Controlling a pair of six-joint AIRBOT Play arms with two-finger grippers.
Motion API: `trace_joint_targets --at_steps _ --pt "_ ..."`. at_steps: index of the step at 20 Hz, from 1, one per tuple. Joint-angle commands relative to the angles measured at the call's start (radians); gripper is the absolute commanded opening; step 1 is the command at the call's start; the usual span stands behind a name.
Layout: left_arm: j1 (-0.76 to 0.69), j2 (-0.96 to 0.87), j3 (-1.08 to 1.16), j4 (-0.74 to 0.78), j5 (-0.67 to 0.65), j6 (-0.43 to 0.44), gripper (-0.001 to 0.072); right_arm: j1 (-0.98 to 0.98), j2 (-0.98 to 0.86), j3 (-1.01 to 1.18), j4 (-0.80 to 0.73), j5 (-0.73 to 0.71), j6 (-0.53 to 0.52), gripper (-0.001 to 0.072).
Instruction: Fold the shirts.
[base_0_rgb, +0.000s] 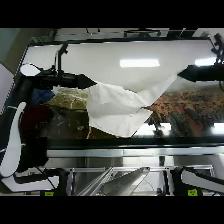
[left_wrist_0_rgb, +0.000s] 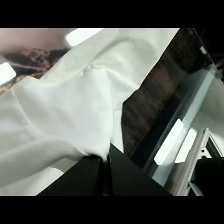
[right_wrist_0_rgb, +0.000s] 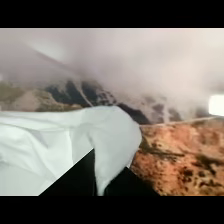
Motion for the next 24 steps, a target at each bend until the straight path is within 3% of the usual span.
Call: trace_joint_targets --at_steps 1,2,3,4,5,8,9,10,13,17,24 --pt "0.023 -0.147 -0.005 0.006 0.061 0.029 0.0152 0.012 -0.164 -0.022 -0.059 -0.085 0.022 0.0023" --pt "0.036 -0.185 0.016 0.006 0.053 0.021 0.0436 0.012 -0.207 -0.022 -0.048 -0.100 0.022 0.0085" --pt "0.048 -0.221 0.040 0.006 0.042 -0.006 0.0720 0.011 -0.240 -0.022 -0.046 -0.114 0.034 0.0262" --pt "0.062 -0.248 0.066 0.006 0.015 -0.030 0.0713 0.008 -0.271 -0.022 -0.048 -0.114 0.043 0.0346" --pt "0.078 -0.272 0.096 0.008 -0.039 -0.035 0.0712 0.002 -0.290 -0.021 -0.053 -0.114 0.039 0.0374" --pt "0.124 -0.286 0.142 0.009 -0.206 -0.114 0.0711 -0.060 -0.296 -0.011 -0.118 -0.107 0.039 0.0394" --pt "0.134 -0.276 0.132 0.008 -0.248 -0.144 0.0710 -0.091 -0.292 -0.008 -0.131 -0.098 0.040 0.0478" --pt "0.136 -0.251 0.093 0.008 -0.277 -0.164 0.0711 -0.127 -0.292 -0.007 -0.136 -0.087 0.040 0.0637" --pt "0.083 -0.139 -0.153 0.008 -0.262 -0.171 0.0709 -0.216 -0.320 -0.007 -0.140 -0.079 0.051 0.0640" --pt "-0.111 -0.034 -0.472 0.007 0.000 -0.159 0.0692 -0.242 -0.358 -0.007 -0.139 -0.074 0.013 0.0640" --pt "-0.369 -0.035 -0.605 -0.004 0.192 -0.258 0.0692 -0.234 -0.397 -0.007 -0.141 -0.042 -0.051 0.0640"
